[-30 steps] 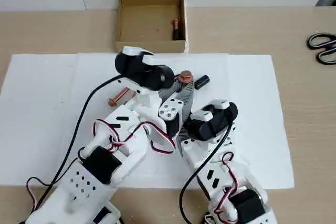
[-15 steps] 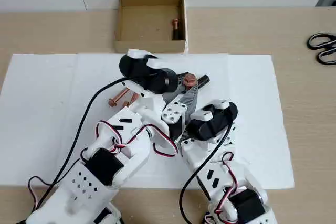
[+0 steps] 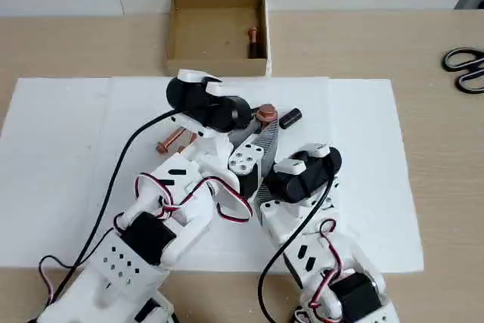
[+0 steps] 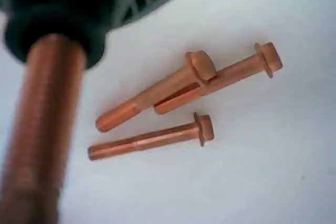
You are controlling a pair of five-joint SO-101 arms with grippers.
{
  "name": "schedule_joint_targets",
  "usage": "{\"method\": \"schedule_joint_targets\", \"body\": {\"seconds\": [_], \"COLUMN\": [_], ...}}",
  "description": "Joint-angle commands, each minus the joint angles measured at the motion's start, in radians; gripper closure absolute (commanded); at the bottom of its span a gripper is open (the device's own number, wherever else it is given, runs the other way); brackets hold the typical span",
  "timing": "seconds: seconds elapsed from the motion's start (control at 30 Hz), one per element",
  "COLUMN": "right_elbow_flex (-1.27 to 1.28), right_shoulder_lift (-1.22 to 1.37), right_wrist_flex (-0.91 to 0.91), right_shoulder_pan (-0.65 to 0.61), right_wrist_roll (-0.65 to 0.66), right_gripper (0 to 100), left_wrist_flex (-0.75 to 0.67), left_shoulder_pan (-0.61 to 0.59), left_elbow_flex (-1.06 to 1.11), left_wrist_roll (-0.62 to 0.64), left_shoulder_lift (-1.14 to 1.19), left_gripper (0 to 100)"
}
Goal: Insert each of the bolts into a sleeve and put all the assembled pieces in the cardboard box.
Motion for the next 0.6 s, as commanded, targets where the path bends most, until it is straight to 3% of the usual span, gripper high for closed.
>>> {"method": "schedule_joint_targets", "body": {"seconds": [0.0,0.37,0.57], "right_elbow_flex": [-0.009,-0.009,-0.009], "right_shoulder_lift": [-0.008,-0.01,-0.01], "right_wrist_flex": [-0.027,-0.027,-0.027], "right_shoulder_pan": [-0.001,-0.001,-0.001], "right_wrist_roll": [-0.011,-0.011,-0.009], "right_gripper": [99.5,99.5,99.5], "left_wrist_flex": [-0.012,-0.006,0.109], "left_shoulder_pan": [-0.006,0.025,0.044], "left_elbow_flex": [-0.004,0.068,0.064], "left_wrist_roll": [0.003,0.003,0.003], "left_shoulder_lift": [-0.015,-0.018,-0.017], "left_gripper": [99,99,99]}}
